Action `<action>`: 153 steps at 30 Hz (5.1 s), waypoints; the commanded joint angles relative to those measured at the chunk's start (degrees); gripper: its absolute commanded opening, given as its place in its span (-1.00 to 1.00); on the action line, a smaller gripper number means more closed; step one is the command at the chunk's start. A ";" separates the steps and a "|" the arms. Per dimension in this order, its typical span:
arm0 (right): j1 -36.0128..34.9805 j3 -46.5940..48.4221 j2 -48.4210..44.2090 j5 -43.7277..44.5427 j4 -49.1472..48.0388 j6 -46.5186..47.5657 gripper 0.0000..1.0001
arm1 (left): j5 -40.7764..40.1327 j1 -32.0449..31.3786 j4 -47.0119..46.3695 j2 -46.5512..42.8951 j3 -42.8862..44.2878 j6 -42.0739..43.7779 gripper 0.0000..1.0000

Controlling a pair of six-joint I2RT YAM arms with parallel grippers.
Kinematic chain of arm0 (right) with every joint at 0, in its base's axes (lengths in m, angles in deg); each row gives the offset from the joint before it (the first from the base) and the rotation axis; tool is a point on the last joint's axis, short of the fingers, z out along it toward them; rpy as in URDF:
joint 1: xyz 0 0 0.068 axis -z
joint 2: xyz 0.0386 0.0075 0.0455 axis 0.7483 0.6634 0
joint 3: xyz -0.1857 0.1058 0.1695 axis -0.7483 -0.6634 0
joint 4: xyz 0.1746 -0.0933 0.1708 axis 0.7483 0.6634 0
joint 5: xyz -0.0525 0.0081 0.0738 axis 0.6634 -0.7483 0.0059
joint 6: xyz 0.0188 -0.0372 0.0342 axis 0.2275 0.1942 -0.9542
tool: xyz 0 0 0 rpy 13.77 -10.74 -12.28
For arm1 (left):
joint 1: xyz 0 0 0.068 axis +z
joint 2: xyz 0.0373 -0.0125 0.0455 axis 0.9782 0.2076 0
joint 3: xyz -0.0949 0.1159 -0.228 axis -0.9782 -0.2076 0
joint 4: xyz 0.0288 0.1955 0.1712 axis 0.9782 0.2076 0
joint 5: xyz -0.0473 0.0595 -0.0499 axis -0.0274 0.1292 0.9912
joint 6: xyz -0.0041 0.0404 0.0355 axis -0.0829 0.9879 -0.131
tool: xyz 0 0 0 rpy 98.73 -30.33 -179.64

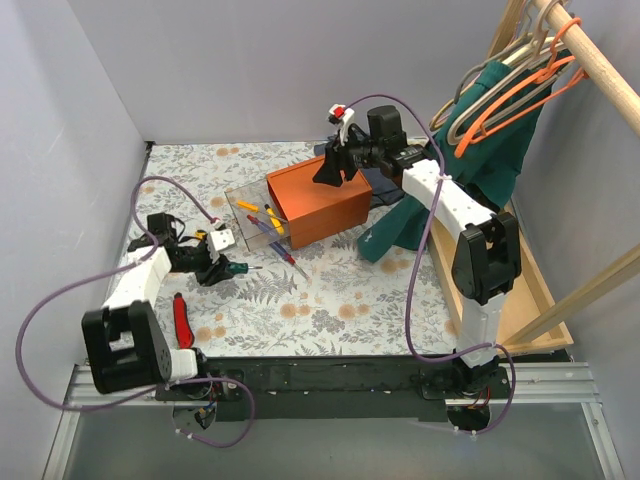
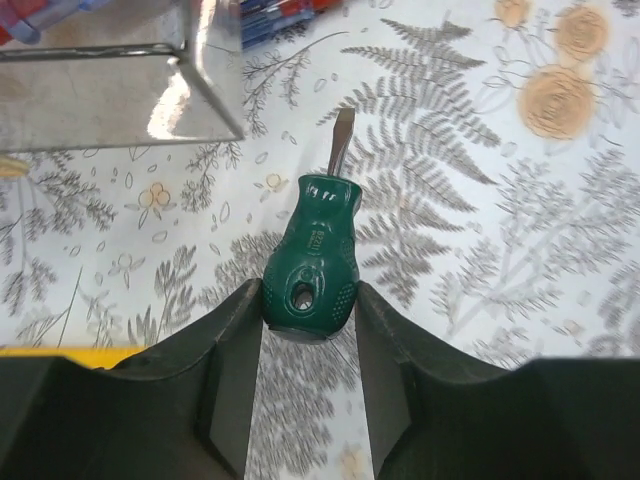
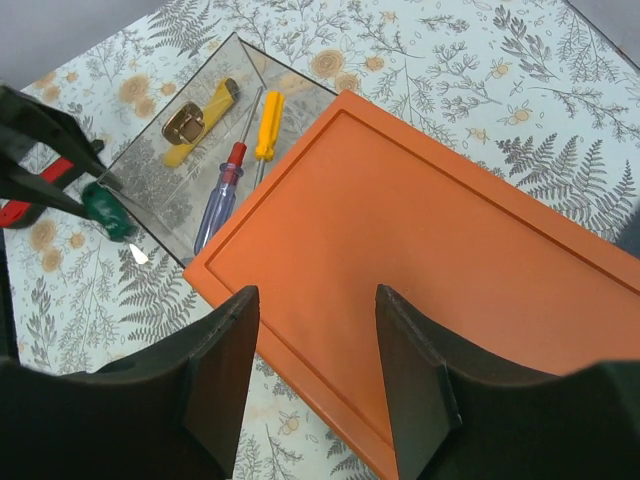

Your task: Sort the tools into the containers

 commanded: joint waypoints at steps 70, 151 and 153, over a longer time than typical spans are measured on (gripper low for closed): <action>-31.93 -40.01 -12.88 50.57 -14.84 -9.63 0.25 | -36.09 -6.22 -13.06 -41.11 21.38 -68.53 0.55; -23.23 0.68 2.34 31.58 -5.89 -3.39 -0.03 | -38.37 -7.28 -15.17 -37.78 20.32 -64.32 0.56; -23.23 -0.11 1.64 30.70 -5.63 -3.91 0.15 | -37.94 -7.19 -15.35 -37.78 19.88 -64.49 0.56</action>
